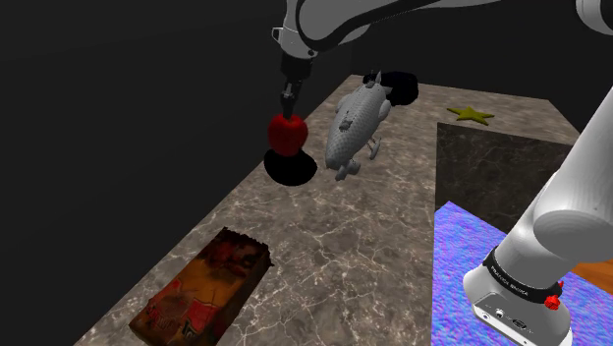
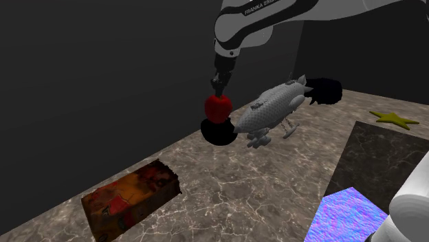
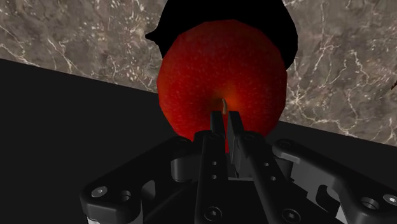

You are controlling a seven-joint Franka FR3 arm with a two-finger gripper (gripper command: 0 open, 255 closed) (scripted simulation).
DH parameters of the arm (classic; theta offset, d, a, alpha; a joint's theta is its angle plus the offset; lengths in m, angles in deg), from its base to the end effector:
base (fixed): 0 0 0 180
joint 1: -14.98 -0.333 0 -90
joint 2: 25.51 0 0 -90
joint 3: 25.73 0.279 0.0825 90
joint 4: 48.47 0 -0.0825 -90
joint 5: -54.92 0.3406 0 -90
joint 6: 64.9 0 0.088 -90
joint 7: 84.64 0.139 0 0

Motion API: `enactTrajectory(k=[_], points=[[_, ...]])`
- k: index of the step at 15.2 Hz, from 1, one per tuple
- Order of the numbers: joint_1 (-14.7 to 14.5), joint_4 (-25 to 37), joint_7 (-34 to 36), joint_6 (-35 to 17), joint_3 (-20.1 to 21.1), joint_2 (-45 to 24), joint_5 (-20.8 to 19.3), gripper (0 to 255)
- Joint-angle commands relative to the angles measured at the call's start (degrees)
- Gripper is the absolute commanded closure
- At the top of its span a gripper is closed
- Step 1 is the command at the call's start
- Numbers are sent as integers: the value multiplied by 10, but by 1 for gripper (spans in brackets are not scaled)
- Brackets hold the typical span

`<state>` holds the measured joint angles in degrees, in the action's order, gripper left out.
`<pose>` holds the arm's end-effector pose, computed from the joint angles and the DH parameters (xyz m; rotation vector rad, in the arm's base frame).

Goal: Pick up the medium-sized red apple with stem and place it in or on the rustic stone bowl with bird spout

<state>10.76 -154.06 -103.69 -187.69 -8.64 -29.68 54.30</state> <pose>0.5302 0.2028 0.4540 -2.9135 -1.0734 -0.3593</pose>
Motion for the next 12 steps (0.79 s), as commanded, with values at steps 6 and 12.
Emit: enactTrajectory(k=[6,12], points=[[0,-5,0,-7,0,-2,-1,255],[0,-5,0,-7,0,-2,-1,0]])
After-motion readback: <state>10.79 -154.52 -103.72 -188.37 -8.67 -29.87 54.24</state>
